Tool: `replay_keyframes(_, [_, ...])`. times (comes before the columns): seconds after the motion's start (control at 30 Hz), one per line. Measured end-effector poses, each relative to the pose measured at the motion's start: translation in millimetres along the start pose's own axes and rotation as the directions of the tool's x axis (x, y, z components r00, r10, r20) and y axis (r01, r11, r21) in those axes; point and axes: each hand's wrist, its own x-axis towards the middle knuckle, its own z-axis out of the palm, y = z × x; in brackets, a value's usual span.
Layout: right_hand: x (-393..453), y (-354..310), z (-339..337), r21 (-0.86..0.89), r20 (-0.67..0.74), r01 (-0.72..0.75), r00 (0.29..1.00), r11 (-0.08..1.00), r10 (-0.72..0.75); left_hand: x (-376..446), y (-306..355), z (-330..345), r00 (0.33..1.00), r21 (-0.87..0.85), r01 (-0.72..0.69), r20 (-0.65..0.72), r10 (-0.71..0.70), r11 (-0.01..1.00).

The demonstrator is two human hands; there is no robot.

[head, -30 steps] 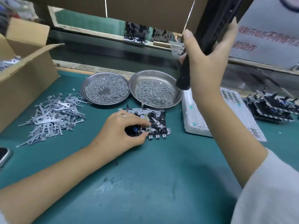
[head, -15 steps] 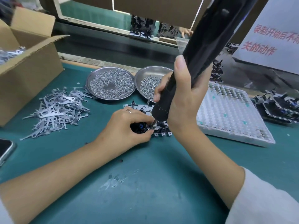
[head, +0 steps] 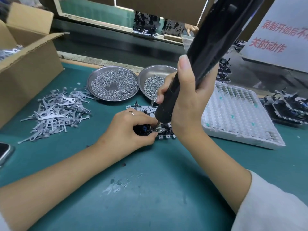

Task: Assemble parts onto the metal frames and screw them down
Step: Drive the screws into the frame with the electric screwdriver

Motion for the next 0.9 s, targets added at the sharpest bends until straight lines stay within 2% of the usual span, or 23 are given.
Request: replay_keyframes(0.9, [-1.3, 3.2, -1.8, 0.013, 0.024, -0.005, 1.000, 1.000, 0.004, -0.1, -1.1, -0.6, 1.000, -0.005, 0.004, -0.008, -0.004, 1.000])
